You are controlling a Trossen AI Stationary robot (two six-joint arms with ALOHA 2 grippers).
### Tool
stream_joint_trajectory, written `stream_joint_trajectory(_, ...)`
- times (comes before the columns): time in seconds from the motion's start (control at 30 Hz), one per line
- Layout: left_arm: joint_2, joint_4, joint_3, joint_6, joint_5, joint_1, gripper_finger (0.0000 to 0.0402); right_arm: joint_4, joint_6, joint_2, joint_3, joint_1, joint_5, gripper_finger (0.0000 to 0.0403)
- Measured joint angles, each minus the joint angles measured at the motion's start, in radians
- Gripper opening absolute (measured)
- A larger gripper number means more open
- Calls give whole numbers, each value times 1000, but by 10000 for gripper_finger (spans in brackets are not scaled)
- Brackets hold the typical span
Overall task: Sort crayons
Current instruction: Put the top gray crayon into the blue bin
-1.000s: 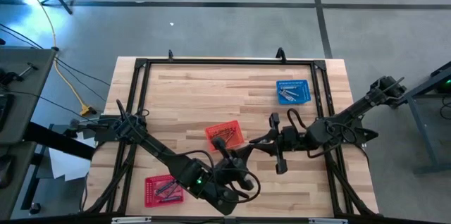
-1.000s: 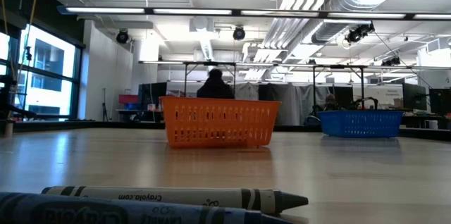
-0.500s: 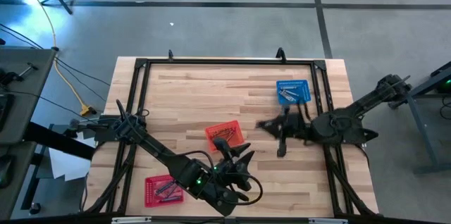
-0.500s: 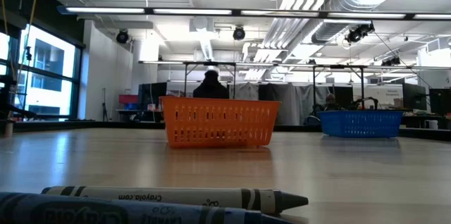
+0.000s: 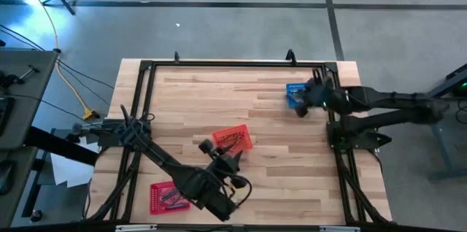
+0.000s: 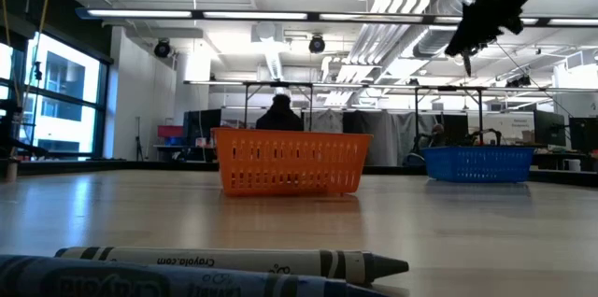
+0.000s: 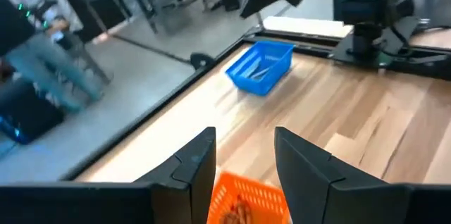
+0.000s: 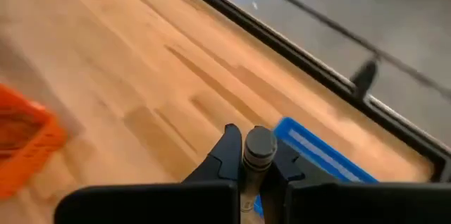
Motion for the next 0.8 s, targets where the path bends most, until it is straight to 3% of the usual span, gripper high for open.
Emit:
stream_joint_trajectory(0.1, 19, -55, 0, -93, 5, -10, 133, 2, -68, 21, 0, -157, -121, 9)
stream_joint_trajectory(0.4, 47, -51, -1, -125, 10, -29, 133, 8, -214, 233, 0, -551, -391, 10)
stream_joint_trajectory(0.57, 47, -55, -1, -109, -15, -40, 133, 38, -269, 370, 0, -649, -396, 11)
stream_joint_trajectory(0.8, 47, -71, -1, -108, -17, -42, 133, 47, -322, 485, 0, -678, -472, 11)
